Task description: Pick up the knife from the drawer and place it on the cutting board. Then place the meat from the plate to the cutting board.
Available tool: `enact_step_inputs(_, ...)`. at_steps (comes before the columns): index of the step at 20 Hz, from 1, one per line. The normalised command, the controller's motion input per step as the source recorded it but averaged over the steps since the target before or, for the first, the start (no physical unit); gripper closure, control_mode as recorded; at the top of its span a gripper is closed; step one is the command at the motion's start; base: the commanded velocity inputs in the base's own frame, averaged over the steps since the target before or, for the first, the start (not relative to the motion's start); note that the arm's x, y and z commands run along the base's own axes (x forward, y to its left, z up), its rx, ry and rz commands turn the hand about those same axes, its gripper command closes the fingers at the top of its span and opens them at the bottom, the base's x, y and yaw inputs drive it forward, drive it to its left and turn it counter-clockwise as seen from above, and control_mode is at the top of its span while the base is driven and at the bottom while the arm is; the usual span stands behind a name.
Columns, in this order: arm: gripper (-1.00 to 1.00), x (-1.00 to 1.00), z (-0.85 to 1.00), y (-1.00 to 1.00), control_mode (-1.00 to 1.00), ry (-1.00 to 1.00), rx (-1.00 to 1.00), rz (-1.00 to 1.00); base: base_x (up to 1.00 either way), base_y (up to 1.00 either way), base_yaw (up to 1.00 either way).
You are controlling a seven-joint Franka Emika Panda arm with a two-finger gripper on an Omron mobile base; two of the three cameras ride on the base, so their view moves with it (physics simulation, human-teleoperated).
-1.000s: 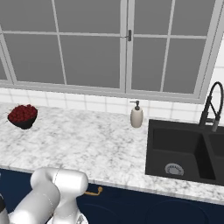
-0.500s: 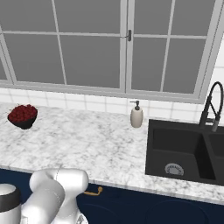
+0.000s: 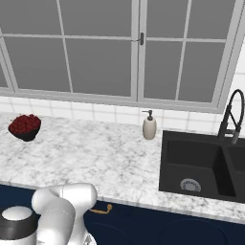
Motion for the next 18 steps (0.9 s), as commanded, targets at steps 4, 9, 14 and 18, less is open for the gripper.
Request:
enact_step_inputs(4, 1.00, -0.08, 1.00, -0.76, -1.00, -0.04, 0.00, 0.00, 0.00, 0.00, 0.00)
enact_step_inputs(9, 1.00, 0.24, 0.82, -0.87, -1.00, 0.00, 0.00, -0.03, 0.00, 0.00, 0.00)
enact_step_inputs(14, 1.00, 0.26, 0.32, -0.87, -1.00, 0.00, 0.00, -0.12, 0.00, 0.00, 0.00)
enact_step_inputs(18, 1.00, 0.34, 0.28, -0.83, -1.00, 0.00, 0.00, -0.19, 0.00, 0.00, 0.00)
